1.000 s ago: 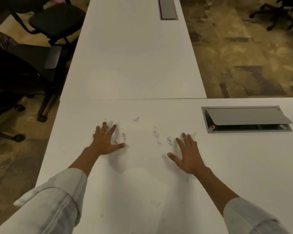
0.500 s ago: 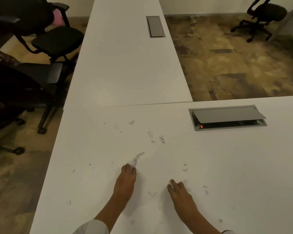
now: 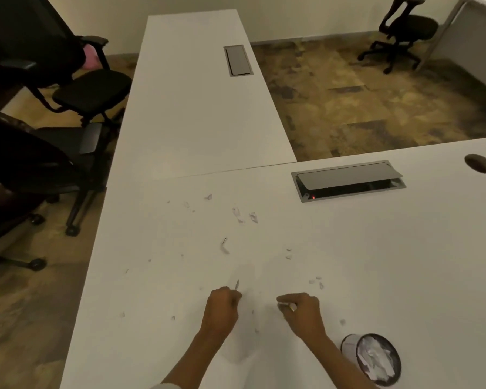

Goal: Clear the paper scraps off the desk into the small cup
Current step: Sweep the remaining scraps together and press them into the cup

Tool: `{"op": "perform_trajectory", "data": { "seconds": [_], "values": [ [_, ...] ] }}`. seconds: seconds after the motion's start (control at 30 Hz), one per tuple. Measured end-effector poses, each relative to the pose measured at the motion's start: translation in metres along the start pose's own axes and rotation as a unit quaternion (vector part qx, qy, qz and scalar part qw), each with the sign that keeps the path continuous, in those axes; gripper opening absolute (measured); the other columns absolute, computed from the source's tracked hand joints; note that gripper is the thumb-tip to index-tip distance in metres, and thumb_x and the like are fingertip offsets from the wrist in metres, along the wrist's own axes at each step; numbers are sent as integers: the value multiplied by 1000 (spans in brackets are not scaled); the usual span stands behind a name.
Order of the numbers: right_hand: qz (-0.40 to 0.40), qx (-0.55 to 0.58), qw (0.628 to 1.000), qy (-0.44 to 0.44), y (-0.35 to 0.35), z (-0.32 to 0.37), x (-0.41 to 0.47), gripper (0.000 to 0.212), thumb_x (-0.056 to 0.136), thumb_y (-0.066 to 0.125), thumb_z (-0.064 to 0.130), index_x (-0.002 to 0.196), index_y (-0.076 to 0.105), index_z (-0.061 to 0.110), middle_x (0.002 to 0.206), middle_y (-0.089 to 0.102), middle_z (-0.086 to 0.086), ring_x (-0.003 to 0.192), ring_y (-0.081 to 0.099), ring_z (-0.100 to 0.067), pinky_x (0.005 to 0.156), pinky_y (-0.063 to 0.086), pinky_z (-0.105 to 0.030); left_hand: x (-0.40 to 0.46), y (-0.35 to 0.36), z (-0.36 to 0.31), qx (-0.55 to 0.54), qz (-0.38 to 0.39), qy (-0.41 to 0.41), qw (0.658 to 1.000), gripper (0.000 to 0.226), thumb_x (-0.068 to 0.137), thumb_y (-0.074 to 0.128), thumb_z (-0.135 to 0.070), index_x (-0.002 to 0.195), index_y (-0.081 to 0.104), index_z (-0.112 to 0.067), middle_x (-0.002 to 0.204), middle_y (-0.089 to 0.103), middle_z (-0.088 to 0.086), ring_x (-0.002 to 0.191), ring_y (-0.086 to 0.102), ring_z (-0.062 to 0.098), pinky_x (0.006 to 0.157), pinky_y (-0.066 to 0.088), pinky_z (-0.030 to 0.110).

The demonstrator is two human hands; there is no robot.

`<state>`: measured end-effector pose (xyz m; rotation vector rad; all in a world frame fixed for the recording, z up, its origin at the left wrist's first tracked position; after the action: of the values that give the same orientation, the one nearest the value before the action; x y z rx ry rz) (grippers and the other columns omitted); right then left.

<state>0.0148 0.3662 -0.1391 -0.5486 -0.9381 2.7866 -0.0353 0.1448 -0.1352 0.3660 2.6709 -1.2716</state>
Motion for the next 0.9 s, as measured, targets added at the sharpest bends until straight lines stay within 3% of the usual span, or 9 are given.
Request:
{"op": "perform_trajectory", "data": {
  "seconds": [0.13,0.27,0.43,0.53,0.7,0.8,0.9],
  "values": [
    [-50,133,988,64,-60,-13,-38,13,78,77,11,80,78,24,73,74,12,69,67,6,67,50,-8,-33,31,-63,-92,61,58,992,12,83,68,-9,89,76,-15,83,72,-2,71,65,4,67,51,12],
    [-105,254,953,123,-125,-45,-85,10,79,77,14,87,78,18,82,76,4,80,71,-10,75,56,-27,-65,71,-133,-134,129,109,976,12,83,67,-12,90,76,-17,86,72,-4,70,61,-7,69,46,5],
    [-149,280,936,150,-185,-85,-126,12,80,74,9,90,77,15,88,76,1,87,70,-16,79,57,-34,-93,121,-200,-127,201,148,960,19,86,63,-15,100,74,-13,100,73,3,82,63,4,74,44,4],
    [-157,258,938,170,-197,-109,-135,11,81,74,11,87,78,19,86,75,2,88,70,-19,80,58,-38,-101,148,-220,-96,232,138,958,22,87,61,-14,106,72,-13,107,71,7,92,65,16,80,45,11],
    [-137,192,957,167,-194,-119,-129,11,79,76,17,83,77,27,85,74,8,87,67,-12,77,58,-32,-102,167,-239,-28,247,128,960,30,84,65,-16,114,68,-12,113,67,11,100,63,24,90,49,24],
    [-114,131,972,157,-189,-112,-124,15,79,75,17,87,74,30,88,73,9,74,66,-9,62,51,-17,-104,169,-248,3,267,147,952,35,78,69,-18,113,69,-11,105,70,12,92,65,26,77,50,25],
    [-90,104,979,148,-186,-108,-120,22,78,75,17,98,72,27,90,72,9,76,65,-6,56,46,-8,-105,168,-250,5,282,155,947,47,74,73,-23,119,63,-13,105,69,10,92,65,25,81,53,30]
  ]
}}
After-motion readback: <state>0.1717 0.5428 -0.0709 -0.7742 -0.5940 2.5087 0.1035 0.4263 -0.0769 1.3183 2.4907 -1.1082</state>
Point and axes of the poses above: each hand's wrist, its own x-axis towards the middle knuckle, its own y-axis out of the palm, z = x × y, the point moved 10 cm from there along x, towards the middle knuckle
